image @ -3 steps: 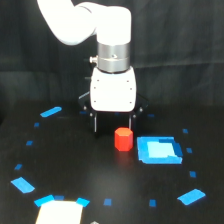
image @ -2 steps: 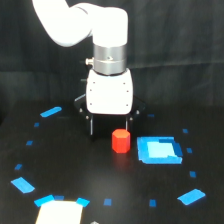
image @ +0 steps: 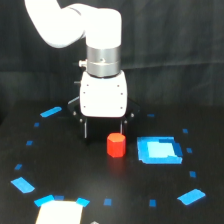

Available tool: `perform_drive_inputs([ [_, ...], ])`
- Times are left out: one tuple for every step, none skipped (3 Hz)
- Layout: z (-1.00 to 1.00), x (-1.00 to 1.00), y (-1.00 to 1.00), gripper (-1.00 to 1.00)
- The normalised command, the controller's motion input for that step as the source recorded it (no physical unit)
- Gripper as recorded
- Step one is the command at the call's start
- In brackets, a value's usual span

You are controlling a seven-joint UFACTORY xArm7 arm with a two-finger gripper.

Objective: Pick up the red object from the table

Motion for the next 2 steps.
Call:
perform_drive_inputs([
  [-0.18,0.44,-0.71,0.34],
  [-0.39,0.68,-0.56,0.48],
])
